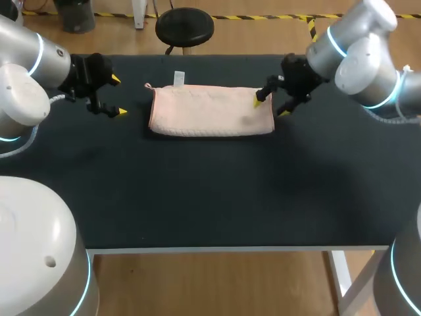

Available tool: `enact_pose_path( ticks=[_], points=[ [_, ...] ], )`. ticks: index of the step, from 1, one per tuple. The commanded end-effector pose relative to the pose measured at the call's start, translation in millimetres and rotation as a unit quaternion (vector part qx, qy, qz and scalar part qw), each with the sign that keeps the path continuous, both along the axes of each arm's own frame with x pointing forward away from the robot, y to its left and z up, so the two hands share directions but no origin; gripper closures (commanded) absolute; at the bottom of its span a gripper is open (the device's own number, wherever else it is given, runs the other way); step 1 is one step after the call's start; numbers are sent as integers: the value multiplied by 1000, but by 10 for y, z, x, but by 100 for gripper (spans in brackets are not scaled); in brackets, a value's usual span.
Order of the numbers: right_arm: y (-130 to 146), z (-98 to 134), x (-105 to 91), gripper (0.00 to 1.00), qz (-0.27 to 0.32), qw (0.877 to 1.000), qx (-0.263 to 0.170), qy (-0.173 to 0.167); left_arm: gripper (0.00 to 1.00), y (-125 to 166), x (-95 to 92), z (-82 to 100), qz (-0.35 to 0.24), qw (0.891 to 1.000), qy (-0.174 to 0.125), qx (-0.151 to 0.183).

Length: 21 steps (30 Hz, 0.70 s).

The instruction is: Fold the towel

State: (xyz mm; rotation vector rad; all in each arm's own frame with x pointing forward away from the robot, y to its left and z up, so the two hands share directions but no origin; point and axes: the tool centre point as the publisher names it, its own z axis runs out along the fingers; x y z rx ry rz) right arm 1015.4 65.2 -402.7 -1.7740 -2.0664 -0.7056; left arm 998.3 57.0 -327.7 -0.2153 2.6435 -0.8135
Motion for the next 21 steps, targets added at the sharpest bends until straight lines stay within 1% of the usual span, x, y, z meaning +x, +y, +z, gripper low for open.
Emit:
enact_pose_path(
  ticks=[1,4,10,21],
  points=[
    [2,-105,64,0,7,1000,11,4,0,16,-4,-10,-2,1000,-2,-3],
    [1,-181,94,0,8,1000,26,10,0,16,-4,-10,-2,1000,-2,-3],
    [19,-274,131,0,9,999,34,7,0,16,-4,-10,-2,1000,-2,-3],
    [114,-279,151,0,17,999,50,1,0,16,-4,-10,-2,1000,-2,-3]
  ],
)
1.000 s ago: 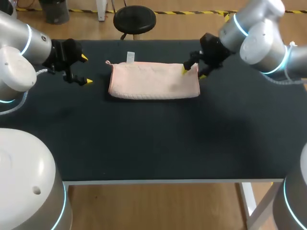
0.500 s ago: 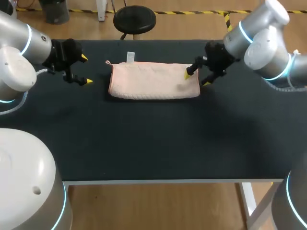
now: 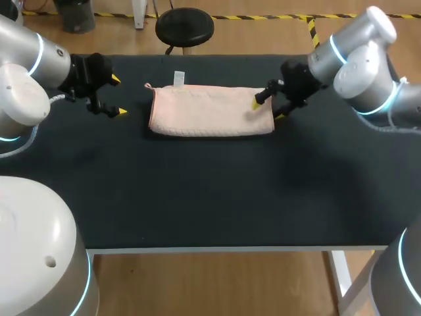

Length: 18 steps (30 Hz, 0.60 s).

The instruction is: Fold the towel

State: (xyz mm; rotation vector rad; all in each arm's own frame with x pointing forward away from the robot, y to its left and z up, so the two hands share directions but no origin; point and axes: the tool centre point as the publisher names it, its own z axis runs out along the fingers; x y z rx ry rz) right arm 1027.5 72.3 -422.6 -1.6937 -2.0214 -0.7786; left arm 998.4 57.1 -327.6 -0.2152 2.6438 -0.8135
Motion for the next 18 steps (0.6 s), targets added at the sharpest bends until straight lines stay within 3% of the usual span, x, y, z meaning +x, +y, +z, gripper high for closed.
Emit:
enact_pose_path(
  ticks=[1,18],
  points=[
    [53,-81,32,0,5,1000,6,1,0,15,-5,-11,-2,1000,-2,-3],
    [275,-84,64,0,28,999,41,-2,0,15,-5,-11,-2,1000,-2,-3]
  ],
)
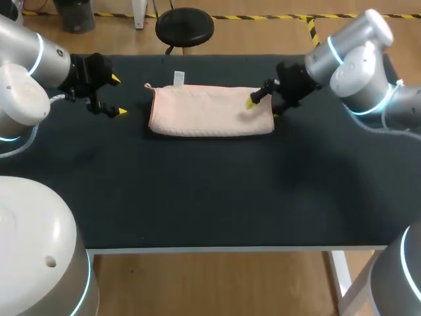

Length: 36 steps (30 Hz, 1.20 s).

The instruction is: Fold the towel

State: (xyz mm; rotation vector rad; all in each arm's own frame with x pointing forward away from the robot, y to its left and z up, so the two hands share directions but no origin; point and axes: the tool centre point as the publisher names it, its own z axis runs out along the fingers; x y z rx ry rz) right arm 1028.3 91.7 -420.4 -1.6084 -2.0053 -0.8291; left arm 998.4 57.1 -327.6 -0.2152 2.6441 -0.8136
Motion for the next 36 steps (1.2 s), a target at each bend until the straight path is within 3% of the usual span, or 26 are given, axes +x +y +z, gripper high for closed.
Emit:
enact_pose_path(
  ticks=[1,9,10,12,17,24,31,36],
  points=[
    [103,-103,55,0,9,1000,9,2,0,14,-5,-12,-2,1000,-2,-3],
    [154,-103,33,0,17,1000,11,7,0,14,-5,-12,-2,1000,-2,-3],
    [156,-103,29,58,16,1000,10,9,0,14,-5,-12,-2,1000,-2,-3],
    [155,-106,21,100,15,1000,6,12,0,14,-5,-12,-2,1000,-2,-3],
    [130,-93,8,100,6,999,-42,-1,0,14,-5,-12,-2,1000,-2,-3],
    [211,140,-27,100,5,986,-154,-61,0,14,-5,-12,-2,1000,-2,-3],
    [417,448,-13,100,22,975,-194,-110,0,14,-5,-12,-2,1000,-2,-3],
    [587,603,-33,100,41,970,-197,-137,0,14,-5,-12,-2,1000,-2,-3]
  ],
)
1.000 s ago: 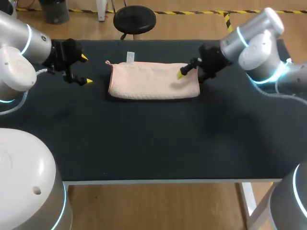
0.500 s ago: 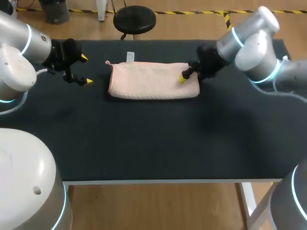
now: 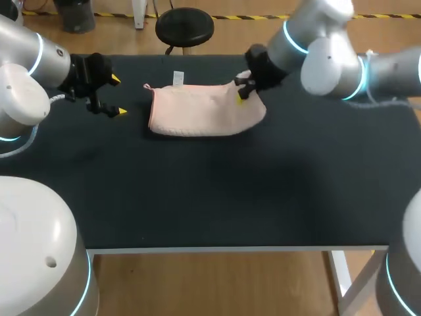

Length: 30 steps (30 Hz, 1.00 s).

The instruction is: Fold the towel

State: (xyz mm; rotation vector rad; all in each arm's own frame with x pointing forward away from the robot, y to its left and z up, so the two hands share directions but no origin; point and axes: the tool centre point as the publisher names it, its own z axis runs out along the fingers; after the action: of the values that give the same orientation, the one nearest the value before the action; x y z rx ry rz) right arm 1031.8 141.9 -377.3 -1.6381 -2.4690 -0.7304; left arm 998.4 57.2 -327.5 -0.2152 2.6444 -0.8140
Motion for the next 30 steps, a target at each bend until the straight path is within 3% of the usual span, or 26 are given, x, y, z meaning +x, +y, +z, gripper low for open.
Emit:
enact_pose_path(
  ticks=[1,7,30],
  points=[
    [120,203,-78,100,-1,999,-40,-25,0,13,-5,-13,-2,1000,-2,-3],
    [346,290,-60,100,27,999,-30,-36,0,13,-5,-13,-2,1000,-2,-3],
    [1247,75,211,100,96,995,36,12,0,13,-5,-13,-2,1000,-2,-3]
  ],
)
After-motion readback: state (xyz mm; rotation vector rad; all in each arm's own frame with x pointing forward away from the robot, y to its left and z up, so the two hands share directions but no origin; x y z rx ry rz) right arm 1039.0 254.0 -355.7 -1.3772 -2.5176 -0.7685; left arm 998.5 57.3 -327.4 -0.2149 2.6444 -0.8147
